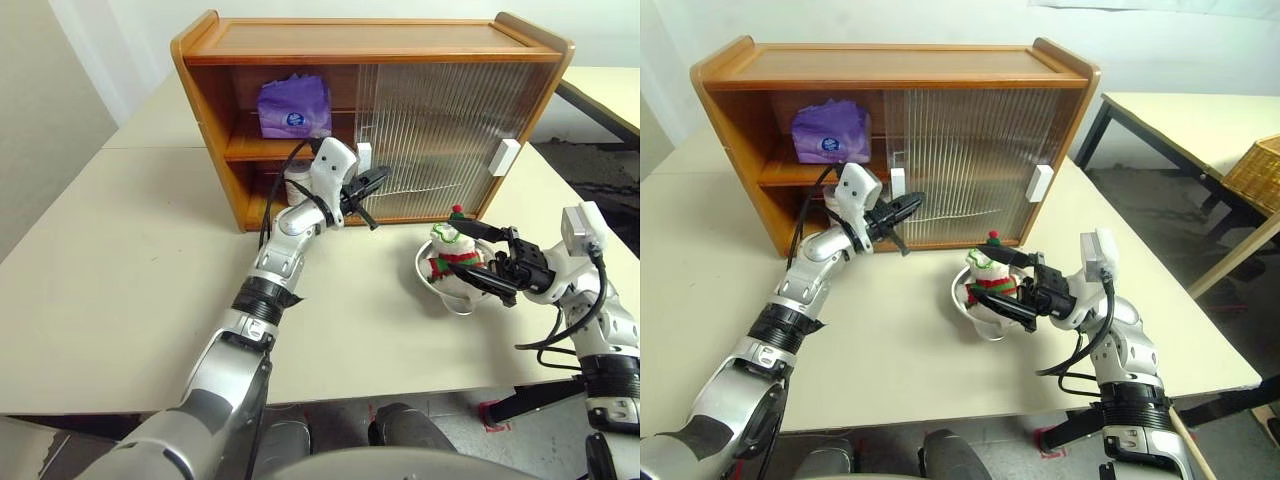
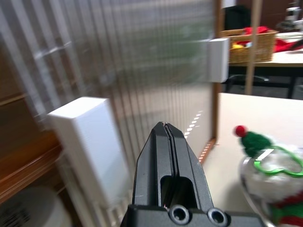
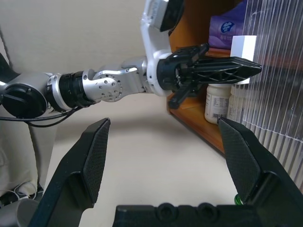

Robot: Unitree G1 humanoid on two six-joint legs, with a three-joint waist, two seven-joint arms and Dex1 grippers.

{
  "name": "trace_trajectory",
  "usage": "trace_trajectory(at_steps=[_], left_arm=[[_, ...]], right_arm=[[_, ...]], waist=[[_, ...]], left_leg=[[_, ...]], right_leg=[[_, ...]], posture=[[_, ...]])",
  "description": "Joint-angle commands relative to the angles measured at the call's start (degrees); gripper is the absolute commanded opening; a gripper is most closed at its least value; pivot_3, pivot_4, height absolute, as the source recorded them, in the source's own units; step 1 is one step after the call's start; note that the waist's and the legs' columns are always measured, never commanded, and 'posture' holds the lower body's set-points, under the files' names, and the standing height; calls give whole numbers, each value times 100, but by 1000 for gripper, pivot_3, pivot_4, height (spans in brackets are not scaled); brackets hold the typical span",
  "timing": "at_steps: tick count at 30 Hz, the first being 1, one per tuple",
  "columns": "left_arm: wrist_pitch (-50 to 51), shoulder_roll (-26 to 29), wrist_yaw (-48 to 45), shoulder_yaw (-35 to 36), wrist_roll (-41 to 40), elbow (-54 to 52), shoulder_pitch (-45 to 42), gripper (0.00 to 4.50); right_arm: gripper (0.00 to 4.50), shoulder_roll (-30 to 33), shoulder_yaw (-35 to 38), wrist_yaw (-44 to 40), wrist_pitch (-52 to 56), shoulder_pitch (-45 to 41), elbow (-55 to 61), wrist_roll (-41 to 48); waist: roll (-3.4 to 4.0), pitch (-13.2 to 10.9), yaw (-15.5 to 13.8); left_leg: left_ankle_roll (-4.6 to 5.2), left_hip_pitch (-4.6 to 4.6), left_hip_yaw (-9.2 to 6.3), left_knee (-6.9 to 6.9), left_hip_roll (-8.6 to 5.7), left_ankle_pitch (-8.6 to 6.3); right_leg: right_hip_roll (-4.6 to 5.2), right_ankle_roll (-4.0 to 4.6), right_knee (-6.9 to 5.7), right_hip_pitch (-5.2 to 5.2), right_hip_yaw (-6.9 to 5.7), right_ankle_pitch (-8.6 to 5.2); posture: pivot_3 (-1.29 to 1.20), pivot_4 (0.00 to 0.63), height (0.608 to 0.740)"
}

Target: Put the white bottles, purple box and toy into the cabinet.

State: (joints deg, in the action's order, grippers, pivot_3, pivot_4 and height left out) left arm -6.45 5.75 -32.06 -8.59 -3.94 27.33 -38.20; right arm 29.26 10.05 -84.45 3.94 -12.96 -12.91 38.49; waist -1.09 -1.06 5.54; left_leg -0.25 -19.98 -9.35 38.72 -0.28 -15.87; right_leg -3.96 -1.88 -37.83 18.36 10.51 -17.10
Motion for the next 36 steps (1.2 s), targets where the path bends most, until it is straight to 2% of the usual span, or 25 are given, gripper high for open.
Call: trace_trajectory(at_steps=[1, 21, 25, 29, 33, 36], left_arm=[[213, 43, 245, 190, 12, 85, -29, 39], [622, 572, 647, 503, -64, -776, 518, 39], [797, 789, 703, 624, -89, -1059, 732, 39], [717, 1123, 786, 812, -97, -879, 743, 39], [507, 1362, 531, 907, -222, -866, 698, 39], [284, 1278, 133, 861, -474, -1086, 799, 39]], right_arm=[[4500, -43, -16, 27, -43, 56, 87, -45], [4500, -66, -17, -21, -29, 53, 59, -61], [4500, -63, -3, -21, -17, 78, 73, -52], [4500, -65, -5, -12, -7, 115, 109, -47], [4500, -45, -5, -36, 6, 89, 73, -48], [4500, -43, -3, -57, -6, 40, 24, -52]], waist=[[0, 0, 10], [0, 0, 201], [0, 0, 217], [1, 0, 218], [0, -3, 187], [-2, -4, 102]], left_leg=[[0, -1, 0, 0, 0, 0], [-1, 14, 5, 5, 1, 2], [-1, 16, 6, 3, 1, 2], [-2, 20, 5, 2, 2, 2], [-12, 22, -1, 0, 4, 15], [-13, 0, -11, 5, -3, 18]], right_leg=[[0, 0, 0, 0, 0, 0], [-2, 12, 0, -8, -1, 13], [-2, 15, -1, -8, -1, 18], [-2, 24, -7, -7, -3, 24], [-4, 31, -9, -4, -4, 29], [0, 42, -5, 11, -1, 34]], posture=[[-165, 0, 740], [-158, 0, 740], [-150, 0, 740], [-146, 0, 740], [-146, 0, 740], [-149, 0, 740]])
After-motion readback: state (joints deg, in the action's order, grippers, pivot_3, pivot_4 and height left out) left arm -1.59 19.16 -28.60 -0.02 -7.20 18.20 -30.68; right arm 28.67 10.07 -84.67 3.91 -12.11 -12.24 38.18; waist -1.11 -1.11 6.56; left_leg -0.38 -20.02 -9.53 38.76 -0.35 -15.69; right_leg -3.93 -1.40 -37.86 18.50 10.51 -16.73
